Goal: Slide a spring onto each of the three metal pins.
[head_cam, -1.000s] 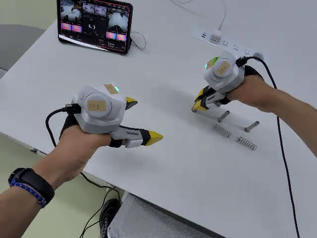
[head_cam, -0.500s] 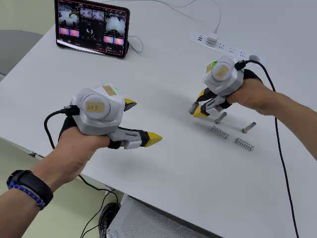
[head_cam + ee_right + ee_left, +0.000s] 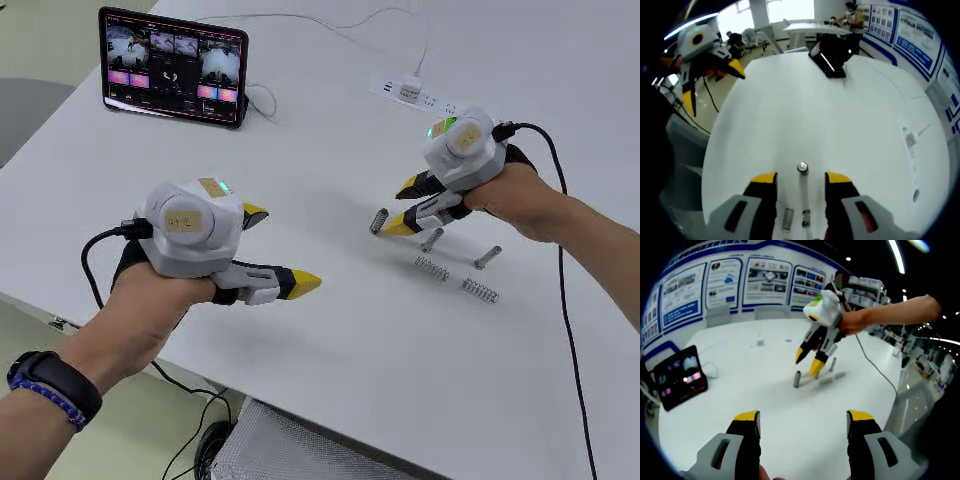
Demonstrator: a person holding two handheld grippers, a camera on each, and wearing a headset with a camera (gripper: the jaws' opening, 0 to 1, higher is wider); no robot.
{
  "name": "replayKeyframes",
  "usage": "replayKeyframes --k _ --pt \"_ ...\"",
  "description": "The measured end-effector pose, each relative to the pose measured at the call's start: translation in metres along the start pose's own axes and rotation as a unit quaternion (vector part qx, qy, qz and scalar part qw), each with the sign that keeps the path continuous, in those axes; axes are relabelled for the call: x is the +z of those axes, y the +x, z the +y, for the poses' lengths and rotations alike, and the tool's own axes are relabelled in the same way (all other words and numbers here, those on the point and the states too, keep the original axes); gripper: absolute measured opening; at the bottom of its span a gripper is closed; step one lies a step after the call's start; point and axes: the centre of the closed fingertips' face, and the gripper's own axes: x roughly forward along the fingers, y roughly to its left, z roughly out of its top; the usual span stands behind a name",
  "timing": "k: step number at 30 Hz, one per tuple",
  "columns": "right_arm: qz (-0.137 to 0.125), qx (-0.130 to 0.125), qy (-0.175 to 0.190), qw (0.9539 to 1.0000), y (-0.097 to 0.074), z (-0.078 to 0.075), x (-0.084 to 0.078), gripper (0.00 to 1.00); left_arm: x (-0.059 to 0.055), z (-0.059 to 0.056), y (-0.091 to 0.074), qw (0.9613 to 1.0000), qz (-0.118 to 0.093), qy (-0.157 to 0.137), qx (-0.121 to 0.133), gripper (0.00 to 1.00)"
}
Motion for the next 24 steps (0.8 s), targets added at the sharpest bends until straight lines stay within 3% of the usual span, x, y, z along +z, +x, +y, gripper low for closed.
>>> replayKeyframes --k 3,9,14,24 --pt "-0.029 -0.004 0.025 0.9993 -0.006 0.004 0.006 0.4 0.001 -0.002 -0.001 1.0 -0.001 0.002 -0.001 0.71" --pt "-0.053 -0.012 0.048 0.9974 -0.013 0.008 0.006 0.4 0.002 -0.003 -0.003 1.0 -0.003 0.0 0.001 0.71" --pt "-0.093 -0.022 0.084 0.9919 -0.019 0.005 0.009 0.4 0.002 -0.004 -0.004 1.0 -0.005 -0.003 0.002 0.71" --pt "-0.123 -0.046 0.114 0.9848 -0.034 0.015 0.009 0.42 0.003 -0.002 -0.002 1.0 -0.007 -0.004 0.005 0.71"
